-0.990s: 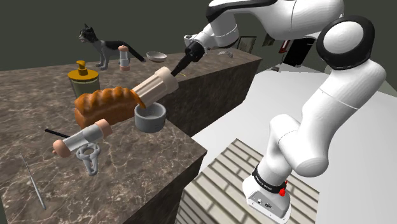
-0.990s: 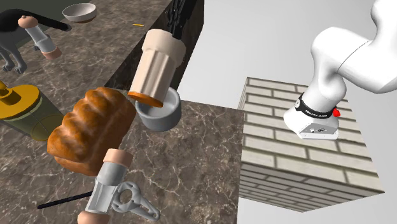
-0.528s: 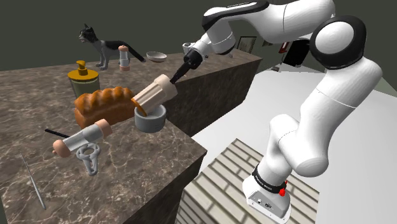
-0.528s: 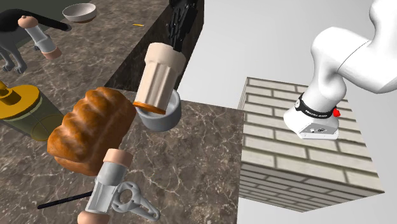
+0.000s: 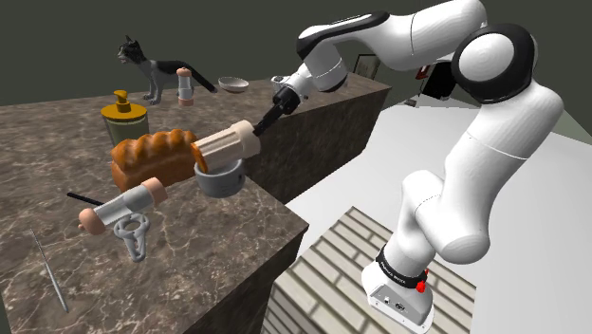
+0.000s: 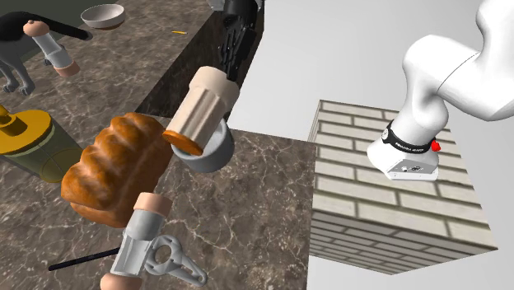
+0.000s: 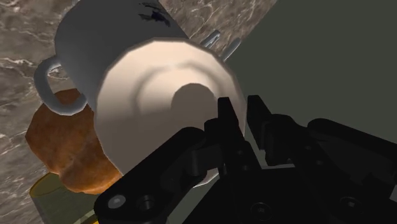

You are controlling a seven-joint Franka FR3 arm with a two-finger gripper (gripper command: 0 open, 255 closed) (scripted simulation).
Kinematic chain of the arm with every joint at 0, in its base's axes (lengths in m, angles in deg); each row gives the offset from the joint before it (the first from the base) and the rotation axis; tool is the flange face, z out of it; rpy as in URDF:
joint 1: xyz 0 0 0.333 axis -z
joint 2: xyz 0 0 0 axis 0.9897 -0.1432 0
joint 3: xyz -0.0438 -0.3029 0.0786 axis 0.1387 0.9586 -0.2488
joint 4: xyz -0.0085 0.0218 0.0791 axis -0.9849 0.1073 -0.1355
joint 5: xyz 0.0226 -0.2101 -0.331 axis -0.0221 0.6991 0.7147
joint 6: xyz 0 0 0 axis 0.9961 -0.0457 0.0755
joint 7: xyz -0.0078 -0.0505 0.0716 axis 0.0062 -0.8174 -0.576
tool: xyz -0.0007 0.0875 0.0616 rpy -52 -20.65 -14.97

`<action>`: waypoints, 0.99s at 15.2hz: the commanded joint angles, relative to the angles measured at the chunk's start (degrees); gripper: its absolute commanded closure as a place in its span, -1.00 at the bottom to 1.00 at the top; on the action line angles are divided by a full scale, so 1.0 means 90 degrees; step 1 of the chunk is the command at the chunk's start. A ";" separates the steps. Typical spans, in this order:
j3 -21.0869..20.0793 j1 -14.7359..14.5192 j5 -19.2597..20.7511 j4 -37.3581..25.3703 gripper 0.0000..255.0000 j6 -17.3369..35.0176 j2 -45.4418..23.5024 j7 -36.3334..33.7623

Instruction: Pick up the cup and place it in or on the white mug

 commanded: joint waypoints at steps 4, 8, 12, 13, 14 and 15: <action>0.0042 -0.0001 -0.0266 0.0164 1.00 0.0072 -0.0385 0.0438; 0.0042 -0.0001 -0.0266 0.0164 1.00 0.0072 -0.0385 0.0438; 0.0041 0.0000 -0.0266 0.0164 1.00 0.0072 -0.0385 0.0438; 0.0040 -0.0001 -0.0238 0.0181 -1.00 0.0082 -0.0344 0.0418; 0.0030 -0.0011 -0.0245 0.0204 -1.00 0.0108 -0.0336 0.0422; 0.0028 -0.0012 -0.0235 0.0221 -1.00 0.0119 -0.0318 0.0420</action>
